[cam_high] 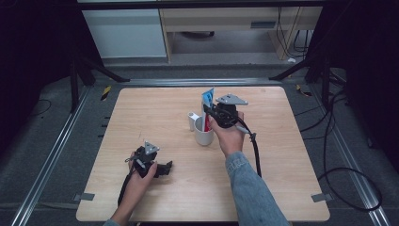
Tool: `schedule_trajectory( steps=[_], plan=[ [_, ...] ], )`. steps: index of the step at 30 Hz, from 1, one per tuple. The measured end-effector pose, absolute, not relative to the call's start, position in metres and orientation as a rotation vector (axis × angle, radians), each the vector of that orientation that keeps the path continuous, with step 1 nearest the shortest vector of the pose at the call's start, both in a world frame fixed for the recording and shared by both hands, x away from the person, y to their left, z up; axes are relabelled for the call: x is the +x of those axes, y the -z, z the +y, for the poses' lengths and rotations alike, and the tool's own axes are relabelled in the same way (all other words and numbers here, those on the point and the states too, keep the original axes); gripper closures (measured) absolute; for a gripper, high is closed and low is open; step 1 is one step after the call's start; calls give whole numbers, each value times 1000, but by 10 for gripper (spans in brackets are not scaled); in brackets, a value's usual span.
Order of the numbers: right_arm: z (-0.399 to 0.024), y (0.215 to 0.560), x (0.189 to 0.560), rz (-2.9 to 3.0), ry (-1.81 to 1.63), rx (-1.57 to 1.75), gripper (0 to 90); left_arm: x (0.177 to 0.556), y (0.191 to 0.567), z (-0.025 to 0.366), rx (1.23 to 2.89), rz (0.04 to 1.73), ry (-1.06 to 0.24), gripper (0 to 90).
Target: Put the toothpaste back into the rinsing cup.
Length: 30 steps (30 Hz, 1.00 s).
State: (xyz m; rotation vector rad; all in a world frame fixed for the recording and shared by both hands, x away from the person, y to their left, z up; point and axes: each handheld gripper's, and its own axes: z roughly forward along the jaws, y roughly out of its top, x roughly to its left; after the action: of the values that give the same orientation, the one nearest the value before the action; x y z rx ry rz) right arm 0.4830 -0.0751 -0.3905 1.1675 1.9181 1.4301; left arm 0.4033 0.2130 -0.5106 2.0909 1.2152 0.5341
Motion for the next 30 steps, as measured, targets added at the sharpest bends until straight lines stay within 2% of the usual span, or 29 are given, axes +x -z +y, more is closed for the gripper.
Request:
schedule_trajectory(
  steps=[16, 30],
  plan=[
    [-75, 412, 487, 1949, -1426, 1221, 734, 403, 511, 213, 2090, 1216, -533, 0],
    [-77, 417, 490, 1951, -1442, 1257, 733, 403, 511, 213, 2093, 1212, -535, 0]
  ],
)
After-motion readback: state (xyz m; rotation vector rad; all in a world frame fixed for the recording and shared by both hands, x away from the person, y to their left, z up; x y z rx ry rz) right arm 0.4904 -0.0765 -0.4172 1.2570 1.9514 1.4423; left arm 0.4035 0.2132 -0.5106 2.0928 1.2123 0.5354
